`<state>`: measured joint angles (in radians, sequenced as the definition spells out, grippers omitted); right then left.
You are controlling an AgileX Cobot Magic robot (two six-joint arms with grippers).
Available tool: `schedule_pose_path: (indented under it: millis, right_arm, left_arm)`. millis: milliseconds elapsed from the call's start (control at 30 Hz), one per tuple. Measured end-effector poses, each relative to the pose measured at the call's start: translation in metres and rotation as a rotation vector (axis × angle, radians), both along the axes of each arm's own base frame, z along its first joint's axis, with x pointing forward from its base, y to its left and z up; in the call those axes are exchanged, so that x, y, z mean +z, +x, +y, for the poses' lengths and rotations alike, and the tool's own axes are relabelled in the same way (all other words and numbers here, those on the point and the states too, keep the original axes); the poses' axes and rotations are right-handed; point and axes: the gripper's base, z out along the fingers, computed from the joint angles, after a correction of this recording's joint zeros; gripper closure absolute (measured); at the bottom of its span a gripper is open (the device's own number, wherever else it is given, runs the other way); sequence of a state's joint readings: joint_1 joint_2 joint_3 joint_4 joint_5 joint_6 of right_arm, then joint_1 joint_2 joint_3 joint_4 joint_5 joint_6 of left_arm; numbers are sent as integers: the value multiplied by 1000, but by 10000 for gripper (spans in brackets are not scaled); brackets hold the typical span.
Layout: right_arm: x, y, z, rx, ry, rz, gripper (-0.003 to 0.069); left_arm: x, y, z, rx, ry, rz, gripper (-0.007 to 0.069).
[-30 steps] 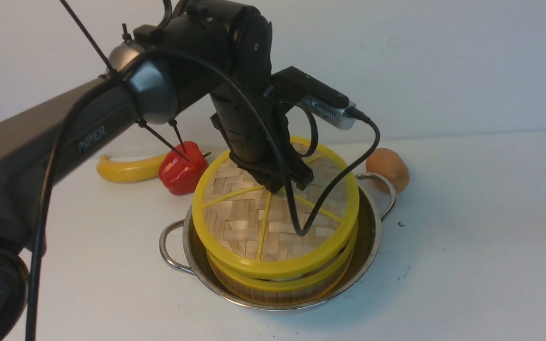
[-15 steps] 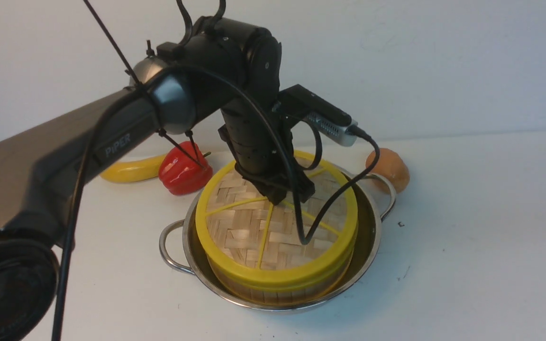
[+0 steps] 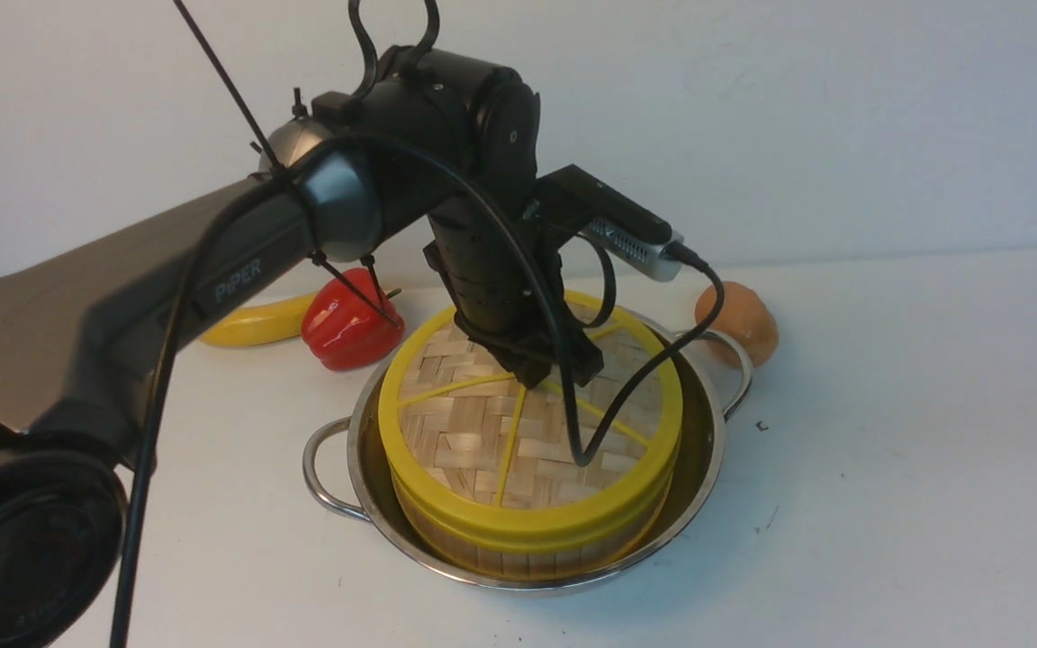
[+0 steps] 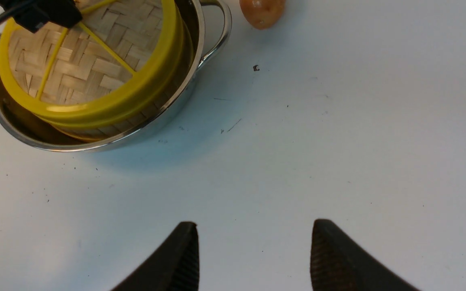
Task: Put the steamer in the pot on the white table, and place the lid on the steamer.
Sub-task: 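Place the yellow bamboo steamer lid onto the steamer in the pot with the left gripper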
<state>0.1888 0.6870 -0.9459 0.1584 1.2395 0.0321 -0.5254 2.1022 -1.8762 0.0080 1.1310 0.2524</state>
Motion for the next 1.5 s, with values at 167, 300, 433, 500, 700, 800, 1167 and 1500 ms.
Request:
schedule_pose_path:
  millis: [167,300,433,500,700,800,1167,1500]
  right_arm:
    - [0,0,0,0,0,0,284]
    - [0,0,0,0,0,0,284]
    - [0,0,0,0,0,0,284]
    - [0,0,0,0,0,0,284]
    - [0,0,0,0,0,0,284]
    - [0,0,0,0,0,0,284]
    - [0,0,0,0,0,0,284]
    - [0,0,0,0,0,0,284]
  left_arm:
    - [-2,1,0,-1,4,7,510]
    - [-3,1,0,-1,6,10,510]
    - [-2,0,-1,0,3,21,510]
    - [-3,0,-1,-8,6,32,510]
    - [-4,-1,-2,-29,1,36,510]
    - [-4,-1,-2,-30,-1,33,510]
    - [-4,-1,-2,-32,-1,32,510]
    - [-4,-1,-3,-35,-1,33,443]
